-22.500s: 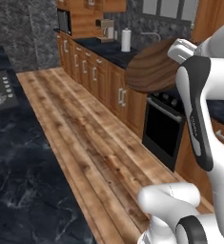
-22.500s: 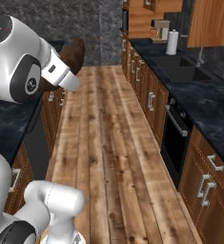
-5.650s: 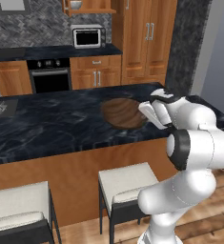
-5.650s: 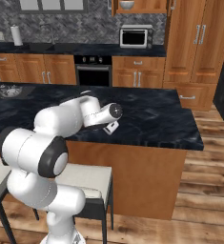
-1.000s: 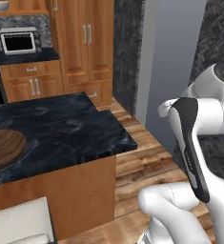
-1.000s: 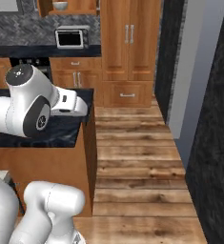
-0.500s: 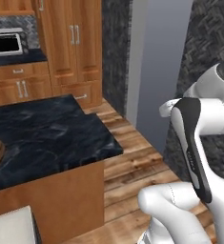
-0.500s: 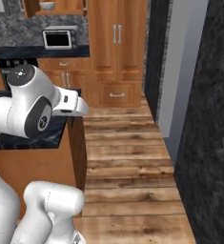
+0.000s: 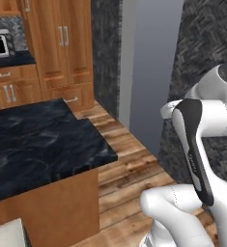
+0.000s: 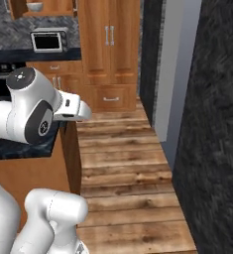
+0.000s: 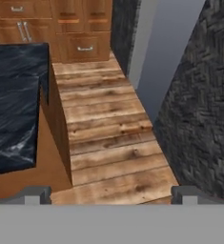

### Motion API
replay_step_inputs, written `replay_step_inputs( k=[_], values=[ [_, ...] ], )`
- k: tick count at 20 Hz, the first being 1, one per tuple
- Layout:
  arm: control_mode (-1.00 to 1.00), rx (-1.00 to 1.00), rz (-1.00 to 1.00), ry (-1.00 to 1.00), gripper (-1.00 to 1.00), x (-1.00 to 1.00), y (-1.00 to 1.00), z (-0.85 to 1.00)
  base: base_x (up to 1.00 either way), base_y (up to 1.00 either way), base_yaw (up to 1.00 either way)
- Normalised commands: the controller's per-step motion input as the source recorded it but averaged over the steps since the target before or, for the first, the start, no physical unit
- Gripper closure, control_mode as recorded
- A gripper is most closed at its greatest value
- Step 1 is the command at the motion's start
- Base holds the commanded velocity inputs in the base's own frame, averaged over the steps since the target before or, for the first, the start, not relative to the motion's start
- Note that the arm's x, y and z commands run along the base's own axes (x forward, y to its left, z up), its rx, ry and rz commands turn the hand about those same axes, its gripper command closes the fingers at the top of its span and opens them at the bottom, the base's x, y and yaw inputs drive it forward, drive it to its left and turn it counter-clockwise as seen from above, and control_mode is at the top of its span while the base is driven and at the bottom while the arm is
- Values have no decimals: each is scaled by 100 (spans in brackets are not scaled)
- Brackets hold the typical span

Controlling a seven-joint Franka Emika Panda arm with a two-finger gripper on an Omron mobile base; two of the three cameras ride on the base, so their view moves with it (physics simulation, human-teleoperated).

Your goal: Pick up the bowls from the cabinet and place each bowl in front of a stool on the dining counter.

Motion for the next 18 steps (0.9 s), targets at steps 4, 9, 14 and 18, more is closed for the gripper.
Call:
replay_step_inputs(
  k=[4, 9, 14, 18],
  values=[
    [100, 0, 0, 0, -100, 0, 0, 0, 32, -48, -30],
    [100, 0, 0, 0, -100, 0, 0, 0, 45, -24, -39],
    [100, 0, 0, 0, -100, 0, 0, 0, 66, -2, -33],
    [100, 0, 0, 0, -100, 0, 0, 0, 90, 0, -8]
  ],
)
